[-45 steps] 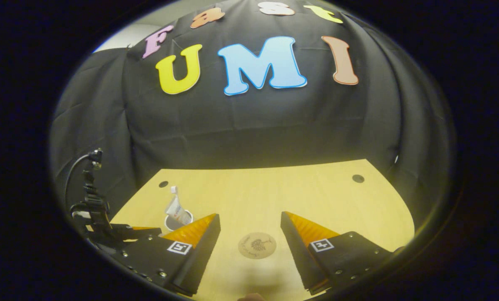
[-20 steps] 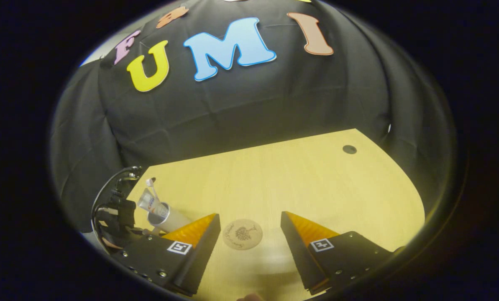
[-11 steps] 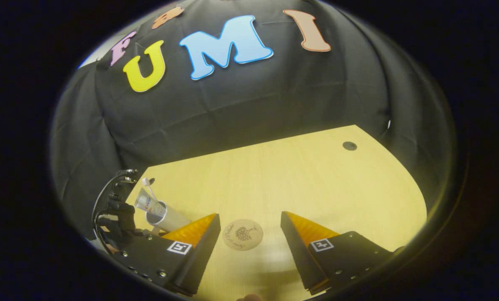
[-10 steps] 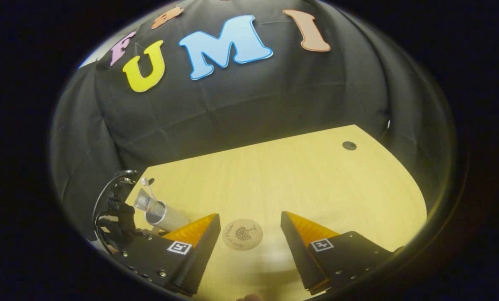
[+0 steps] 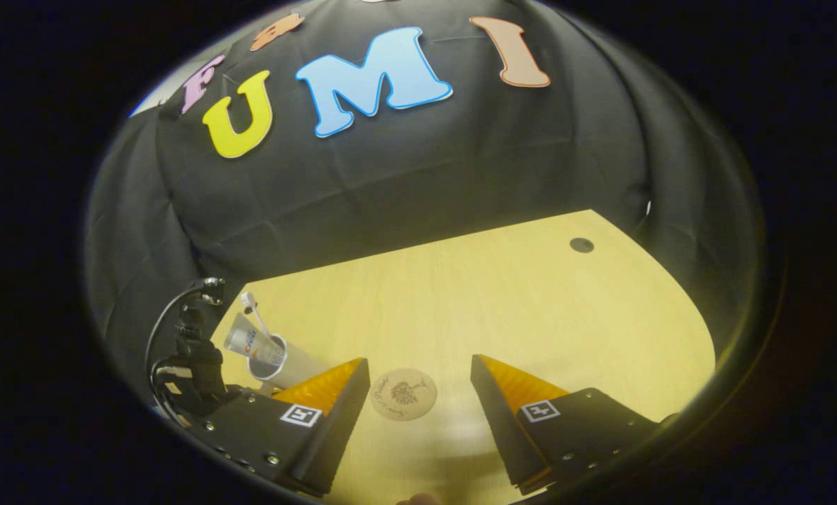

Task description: Put the toothbrush and toothpaste on the desktop into the cup, then pick up the cup and place it on the coaster on the desktop.

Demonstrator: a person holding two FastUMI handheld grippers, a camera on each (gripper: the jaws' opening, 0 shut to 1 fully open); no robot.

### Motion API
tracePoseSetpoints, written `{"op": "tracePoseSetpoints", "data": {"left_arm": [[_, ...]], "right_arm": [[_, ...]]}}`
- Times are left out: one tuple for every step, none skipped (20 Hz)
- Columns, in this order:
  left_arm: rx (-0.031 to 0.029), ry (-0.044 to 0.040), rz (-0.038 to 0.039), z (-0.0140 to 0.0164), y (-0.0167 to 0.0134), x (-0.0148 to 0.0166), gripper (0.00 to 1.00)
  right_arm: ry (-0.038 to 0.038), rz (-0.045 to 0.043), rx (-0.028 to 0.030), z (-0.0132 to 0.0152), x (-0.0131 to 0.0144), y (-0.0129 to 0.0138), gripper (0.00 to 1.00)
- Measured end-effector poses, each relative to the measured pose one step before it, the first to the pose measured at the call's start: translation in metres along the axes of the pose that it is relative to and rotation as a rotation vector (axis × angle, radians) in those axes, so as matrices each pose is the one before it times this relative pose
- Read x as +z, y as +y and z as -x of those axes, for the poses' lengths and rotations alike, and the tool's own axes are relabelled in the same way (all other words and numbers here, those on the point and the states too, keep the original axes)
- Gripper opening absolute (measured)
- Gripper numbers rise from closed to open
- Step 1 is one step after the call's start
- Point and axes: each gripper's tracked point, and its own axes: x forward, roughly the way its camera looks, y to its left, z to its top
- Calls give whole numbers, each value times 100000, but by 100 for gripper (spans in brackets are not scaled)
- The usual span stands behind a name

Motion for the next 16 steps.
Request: {"op": "tracePoseSetpoints", "data": {"left_arm": [[-1981, -286, -617, -41, -1148, 338, 32], [-1864, -148, -809, -331, -916, 118, 32], [-1545, -158, -899, -394, -757, 169, 35], [-1498, 67, -1025, -547, -514, 42, 32], [-1468, -21, -963, -445, -625, 291, 32], [-1507, -27, -1072, -666, -834, 290, 32], [-1177, 135, -1160, -723, -742, 327, 32], [-1012, 28, -1056, -653, -728, 193, 32], [-1138, 24, -892, -486, -554, 319, 32], [-895, 145, -791, -413, -536, 225, 38], [-756, 236, -800, -461, -435, 173, 38], [-555, 102, -600, -470, -390, 30, 32], [-427, 209, -586, -442, -246, 99, 32], [-149, 253, -390, -438, -295, 73, 32], [-171, 628, -506, -378, -163, 16, 38], [84, 504, -445, -216, -165, -36, 38]], "right_arm": [[-479, 473, -538, 172, 18, -325, 87], [-497, 407, -943, 284, 2, -461, 87], [-396, 107, -1455, 281, -48, -566, 87], [75, -450, -1404, 417, -224, -594, 87], [-187, -1096, -969, 411, -68, -483, 87], [-379, -954, -1222, 383, -35, -547, 87], [-105, -597, -1665, 349, -173, -709, 87], [41, -713, -1732, 311, -241, -755, 87], [102, -1126, -1393, 380, -187, -626, 84], [-40, -1322, -1291, 396, -179, -677, 87], [-242, -1116, -1232, 352, -66, -569, 87], [-161, -772, -1189, 250, -168, -377, 87], [-260, -469, -1130, 360, -25, -376, 87], [-124, -404, -1077, 333, -185, -477, 87], [29, -593, -855, 323, -214, -579, 87], [187, -810, -614, 263, -218, -399, 87]]}}
